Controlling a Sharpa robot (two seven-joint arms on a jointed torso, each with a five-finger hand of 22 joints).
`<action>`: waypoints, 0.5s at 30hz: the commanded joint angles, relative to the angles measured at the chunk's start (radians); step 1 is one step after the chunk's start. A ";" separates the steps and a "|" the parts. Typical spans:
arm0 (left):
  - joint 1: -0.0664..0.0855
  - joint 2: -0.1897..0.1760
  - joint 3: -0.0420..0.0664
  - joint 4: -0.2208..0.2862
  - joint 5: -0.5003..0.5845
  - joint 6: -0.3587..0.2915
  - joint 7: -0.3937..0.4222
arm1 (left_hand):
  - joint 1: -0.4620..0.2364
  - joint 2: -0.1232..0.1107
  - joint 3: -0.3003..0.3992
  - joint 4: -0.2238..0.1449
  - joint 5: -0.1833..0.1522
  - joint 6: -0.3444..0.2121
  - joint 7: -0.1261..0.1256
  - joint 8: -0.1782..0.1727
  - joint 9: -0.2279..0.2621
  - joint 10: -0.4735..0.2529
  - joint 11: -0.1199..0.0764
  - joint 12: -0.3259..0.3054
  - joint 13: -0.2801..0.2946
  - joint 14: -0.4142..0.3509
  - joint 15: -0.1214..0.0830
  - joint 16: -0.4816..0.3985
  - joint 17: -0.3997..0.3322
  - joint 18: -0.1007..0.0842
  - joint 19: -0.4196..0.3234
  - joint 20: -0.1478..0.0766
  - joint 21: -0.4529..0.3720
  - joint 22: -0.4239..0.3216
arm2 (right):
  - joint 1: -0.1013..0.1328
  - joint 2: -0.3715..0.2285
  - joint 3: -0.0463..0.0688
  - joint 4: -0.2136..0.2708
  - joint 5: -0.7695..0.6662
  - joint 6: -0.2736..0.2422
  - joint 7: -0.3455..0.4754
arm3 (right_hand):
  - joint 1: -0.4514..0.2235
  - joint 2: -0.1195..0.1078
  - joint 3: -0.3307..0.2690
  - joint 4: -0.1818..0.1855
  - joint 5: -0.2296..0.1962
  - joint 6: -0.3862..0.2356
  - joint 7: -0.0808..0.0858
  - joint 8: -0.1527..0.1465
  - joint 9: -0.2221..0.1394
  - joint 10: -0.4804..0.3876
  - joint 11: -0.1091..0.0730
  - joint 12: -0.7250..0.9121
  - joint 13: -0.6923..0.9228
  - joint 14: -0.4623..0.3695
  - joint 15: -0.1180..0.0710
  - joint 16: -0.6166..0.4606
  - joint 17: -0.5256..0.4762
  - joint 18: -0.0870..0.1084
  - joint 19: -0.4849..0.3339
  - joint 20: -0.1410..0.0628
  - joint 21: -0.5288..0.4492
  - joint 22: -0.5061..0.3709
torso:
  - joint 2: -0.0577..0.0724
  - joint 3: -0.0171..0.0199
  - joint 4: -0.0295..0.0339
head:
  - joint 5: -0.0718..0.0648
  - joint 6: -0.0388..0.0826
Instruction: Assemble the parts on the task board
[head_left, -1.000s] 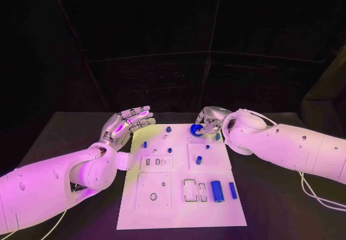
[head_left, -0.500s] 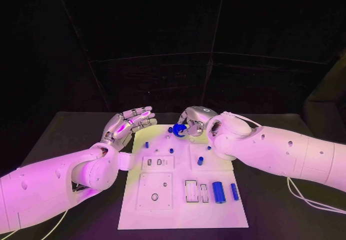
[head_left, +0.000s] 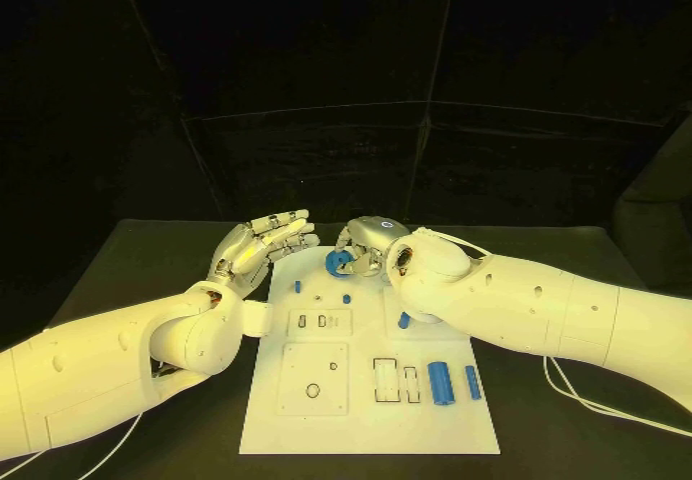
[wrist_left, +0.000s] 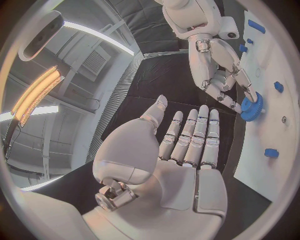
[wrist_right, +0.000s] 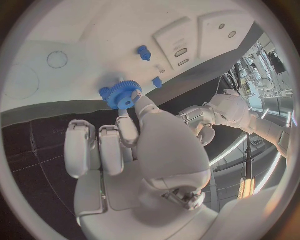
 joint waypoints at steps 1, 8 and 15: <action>0.002 0.002 0.001 0.000 -0.002 0.003 0.007 | -0.003 0.007 -0.003 -0.002 0.003 0.000 0.092 0.006 -0.001 -0.004 0.002 0.007 -0.001 -0.004 0.001 0.004 -0.001 0.014 0.006 -0.001 0.002 -0.002 | 0.001 0.010 0.001 -0.015 -0.024 0.020 0.013 | -0.007 -0.001 0.007 0.000 0.004 0.080 -0.023 -0.007 0.000 0.000 0.001 -0.004 0.000 0.062 -0.007 0.001 0.040 -0.018 0.007 0.001 0.005 0.064 | 0.000 0.0003 -0.0033 | 0.003 -0.003; 0.003 0.003 0.001 0.000 -0.006 0.006 0.006 | -0.003 0.007 -0.003 -0.003 0.003 0.000 0.092 0.006 -0.001 -0.004 0.002 0.007 -0.001 -0.004 0.001 0.004 -0.001 0.014 0.006 -0.001 0.002 -0.002 | 0.001 0.024 0.001 -0.037 -0.027 0.059 0.026 | -0.012 -0.005 0.010 0.001 0.004 0.079 -0.022 -0.012 0.000 -0.001 0.003 -0.007 -0.002 0.061 -0.006 0.000 0.038 -0.018 0.007 0.002 0.005 0.064 | -0.001 0.0008 -0.0030 | 0.003 -0.005; 0.003 0.004 0.001 -0.001 -0.008 0.004 0.004 | -0.003 0.008 -0.003 -0.003 0.003 0.000 0.092 0.006 -0.001 -0.004 0.002 0.007 -0.001 -0.004 0.001 0.004 -0.001 0.014 0.006 -0.001 0.002 -0.002 | 0.000 0.029 0.001 -0.045 -0.024 0.095 0.036 | -0.027 -0.021 0.012 0.005 -0.004 0.077 -0.019 -0.021 0.000 -0.006 0.005 -0.017 -0.009 0.061 -0.003 -0.002 0.036 -0.017 0.005 0.004 0.004 0.061 | -0.001 0.0007 -0.0023 | 0.002 -0.010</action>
